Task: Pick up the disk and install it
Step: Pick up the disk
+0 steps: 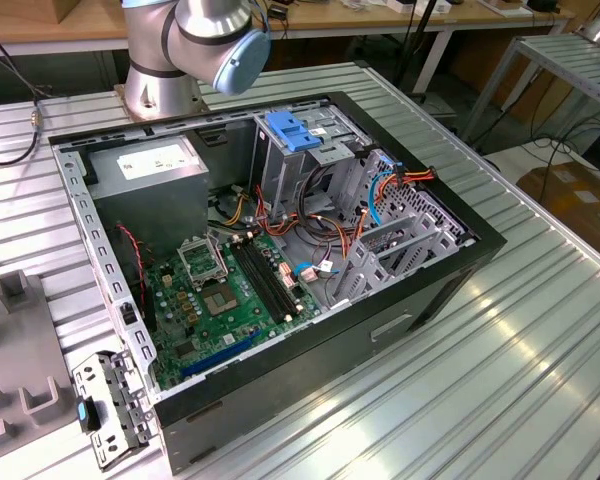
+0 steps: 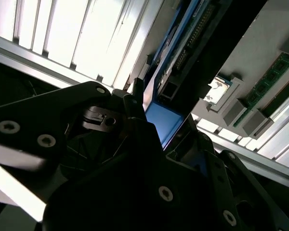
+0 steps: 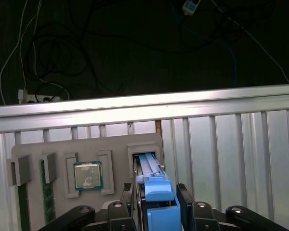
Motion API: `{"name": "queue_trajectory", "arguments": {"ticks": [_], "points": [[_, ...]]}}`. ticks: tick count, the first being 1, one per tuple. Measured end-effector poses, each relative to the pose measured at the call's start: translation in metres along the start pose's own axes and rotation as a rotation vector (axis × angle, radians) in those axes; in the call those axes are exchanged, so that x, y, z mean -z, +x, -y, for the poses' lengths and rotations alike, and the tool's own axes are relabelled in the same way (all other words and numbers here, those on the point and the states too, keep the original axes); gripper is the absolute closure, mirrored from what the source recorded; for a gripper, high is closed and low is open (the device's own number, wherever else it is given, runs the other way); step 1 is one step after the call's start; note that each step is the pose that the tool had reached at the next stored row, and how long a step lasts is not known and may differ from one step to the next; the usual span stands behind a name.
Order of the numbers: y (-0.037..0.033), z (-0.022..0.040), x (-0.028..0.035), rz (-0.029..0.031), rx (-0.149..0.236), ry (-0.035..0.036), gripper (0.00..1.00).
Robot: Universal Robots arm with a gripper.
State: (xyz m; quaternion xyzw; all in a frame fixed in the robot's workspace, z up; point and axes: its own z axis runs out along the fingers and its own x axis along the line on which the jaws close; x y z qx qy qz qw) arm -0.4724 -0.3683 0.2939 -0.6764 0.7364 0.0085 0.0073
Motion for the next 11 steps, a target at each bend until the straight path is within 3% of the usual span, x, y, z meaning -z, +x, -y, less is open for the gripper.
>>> {"name": "queue_trajectory", "arguments": {"ticks": [6,8,11], "points": [[0.0000,0.0000,-0.0001,0.0000,0.000,0.0000,0.52],[0.0000,0.0000,-0.0001,0.0000,0.000,0.0000,0.60],[0.0000,0.0000,-0.0001,0.0000,0.000,0.0000,0.62]]}}
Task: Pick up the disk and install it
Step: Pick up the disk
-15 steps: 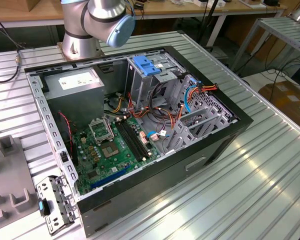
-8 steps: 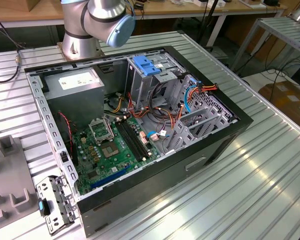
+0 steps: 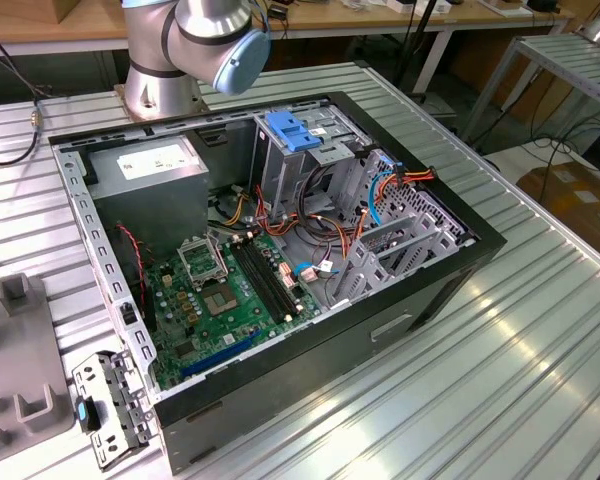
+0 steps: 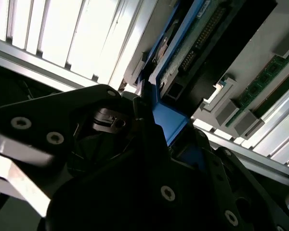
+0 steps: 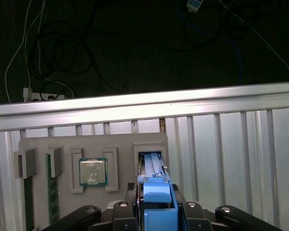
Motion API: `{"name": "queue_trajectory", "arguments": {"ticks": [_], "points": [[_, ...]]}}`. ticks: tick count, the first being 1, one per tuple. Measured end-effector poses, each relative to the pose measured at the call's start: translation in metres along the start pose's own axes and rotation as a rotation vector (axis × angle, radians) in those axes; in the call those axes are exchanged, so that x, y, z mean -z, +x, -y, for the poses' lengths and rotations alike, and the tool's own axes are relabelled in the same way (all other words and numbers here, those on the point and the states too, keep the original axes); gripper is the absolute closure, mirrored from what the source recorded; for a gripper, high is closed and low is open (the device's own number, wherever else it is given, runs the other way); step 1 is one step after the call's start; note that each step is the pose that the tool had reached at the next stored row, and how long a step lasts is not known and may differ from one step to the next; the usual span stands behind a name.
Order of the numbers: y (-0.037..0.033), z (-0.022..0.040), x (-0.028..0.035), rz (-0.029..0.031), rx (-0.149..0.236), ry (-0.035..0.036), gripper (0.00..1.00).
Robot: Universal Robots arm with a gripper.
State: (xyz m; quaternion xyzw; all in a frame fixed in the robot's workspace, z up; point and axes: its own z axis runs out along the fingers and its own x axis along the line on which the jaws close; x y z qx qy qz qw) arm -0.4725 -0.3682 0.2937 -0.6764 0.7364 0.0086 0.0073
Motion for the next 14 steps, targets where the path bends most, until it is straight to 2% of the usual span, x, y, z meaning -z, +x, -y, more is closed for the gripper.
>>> {"name": "queue_trajectory", "arguments": {"ticks": [7,10,14], "points": [[0.0000,0.0000,-0.0001,0.0000,0.001,0.0000,0.62],[0.0000,-0.0001,-0.0002,-0.0001,0.045,-0.0009,0.62],[0.0000,-0.0001,-0.0001,-0.0002,0.060,-0.0014,0.62]]}}
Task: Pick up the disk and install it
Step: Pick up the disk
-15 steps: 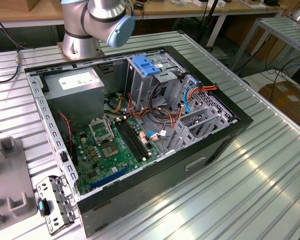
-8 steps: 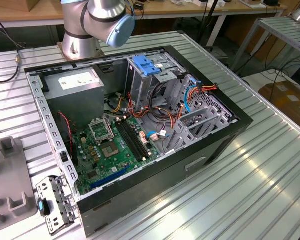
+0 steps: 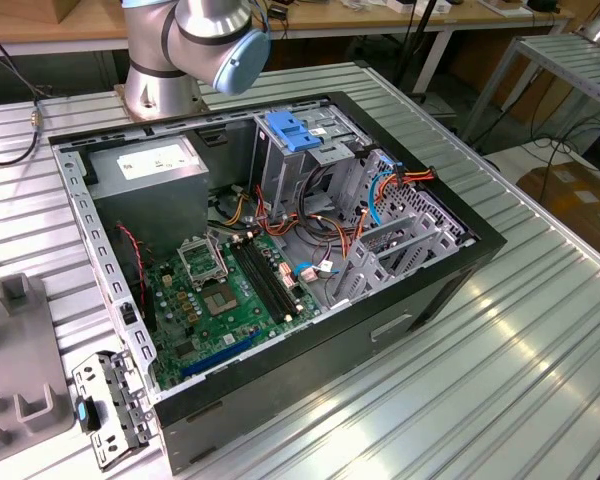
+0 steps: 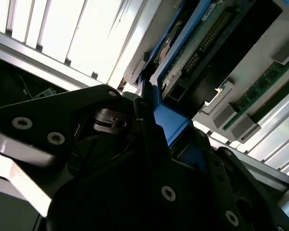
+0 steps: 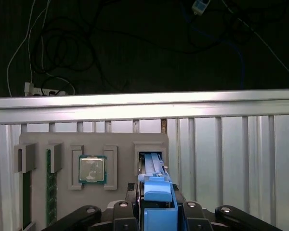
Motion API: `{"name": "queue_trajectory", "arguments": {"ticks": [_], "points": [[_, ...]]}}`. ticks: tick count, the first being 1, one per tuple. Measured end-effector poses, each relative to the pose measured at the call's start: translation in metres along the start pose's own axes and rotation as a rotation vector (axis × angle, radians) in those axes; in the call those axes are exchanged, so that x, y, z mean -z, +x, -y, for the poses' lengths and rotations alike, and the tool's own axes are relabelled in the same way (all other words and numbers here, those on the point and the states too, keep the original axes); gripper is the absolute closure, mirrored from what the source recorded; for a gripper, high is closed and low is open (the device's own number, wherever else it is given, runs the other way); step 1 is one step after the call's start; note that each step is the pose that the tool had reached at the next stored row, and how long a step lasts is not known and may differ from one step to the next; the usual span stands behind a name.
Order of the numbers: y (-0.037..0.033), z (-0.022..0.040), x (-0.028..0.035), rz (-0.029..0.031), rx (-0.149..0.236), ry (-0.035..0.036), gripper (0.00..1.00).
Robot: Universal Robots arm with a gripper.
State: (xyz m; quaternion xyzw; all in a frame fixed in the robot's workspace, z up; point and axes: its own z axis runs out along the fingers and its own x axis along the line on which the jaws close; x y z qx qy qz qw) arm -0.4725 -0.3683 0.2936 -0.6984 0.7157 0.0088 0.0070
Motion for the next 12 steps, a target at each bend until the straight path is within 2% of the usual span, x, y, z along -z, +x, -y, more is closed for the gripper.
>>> {"name": "queue_trajectory", "arguments": {"ticks": [3,9,12], "points": [[0.0000,0.0000,0.0000,-0.0001,0.030,-0.0006,0.62],[0.0000,0.0000,0.0000,-0.0001,0.038,-0.0008,0.62],[0.0000,0.0000,0.0000,-0.0001,0.028,-0.0006,0.62]]}}
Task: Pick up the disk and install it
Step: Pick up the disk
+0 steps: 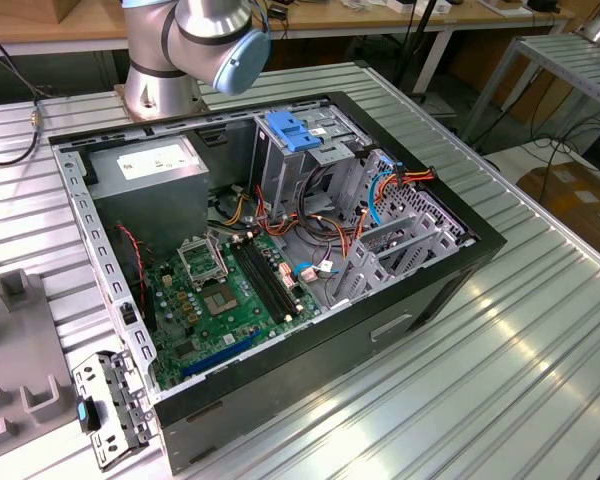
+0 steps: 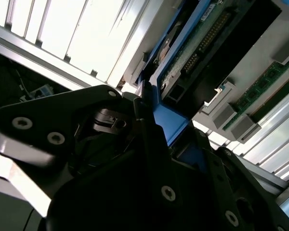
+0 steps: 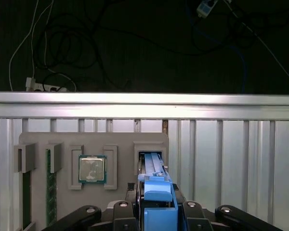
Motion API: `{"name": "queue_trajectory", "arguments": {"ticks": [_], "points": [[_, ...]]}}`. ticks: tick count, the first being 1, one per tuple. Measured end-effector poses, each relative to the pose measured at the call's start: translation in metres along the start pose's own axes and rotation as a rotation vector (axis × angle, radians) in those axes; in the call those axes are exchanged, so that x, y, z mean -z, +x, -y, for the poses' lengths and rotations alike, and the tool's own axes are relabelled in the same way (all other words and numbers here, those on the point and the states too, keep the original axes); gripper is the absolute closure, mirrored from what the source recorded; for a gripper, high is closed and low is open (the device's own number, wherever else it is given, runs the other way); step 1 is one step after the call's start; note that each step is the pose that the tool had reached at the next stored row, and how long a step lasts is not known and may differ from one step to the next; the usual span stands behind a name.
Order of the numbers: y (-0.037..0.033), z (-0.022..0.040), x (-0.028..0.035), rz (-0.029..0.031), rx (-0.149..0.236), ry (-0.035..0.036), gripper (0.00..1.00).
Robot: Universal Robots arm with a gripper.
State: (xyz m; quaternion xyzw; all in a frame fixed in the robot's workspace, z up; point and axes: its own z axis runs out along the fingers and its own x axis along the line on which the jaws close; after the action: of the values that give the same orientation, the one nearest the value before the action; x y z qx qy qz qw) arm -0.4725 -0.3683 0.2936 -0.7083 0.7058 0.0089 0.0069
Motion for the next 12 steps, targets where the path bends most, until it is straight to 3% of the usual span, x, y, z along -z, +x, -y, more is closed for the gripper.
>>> {"name": "queue_trajectory", "arguments": {"ticks": [12], "points": [[0.0000,0.0000,0.0009,-0.0003,-0.001,0.0001,0.63]]}}
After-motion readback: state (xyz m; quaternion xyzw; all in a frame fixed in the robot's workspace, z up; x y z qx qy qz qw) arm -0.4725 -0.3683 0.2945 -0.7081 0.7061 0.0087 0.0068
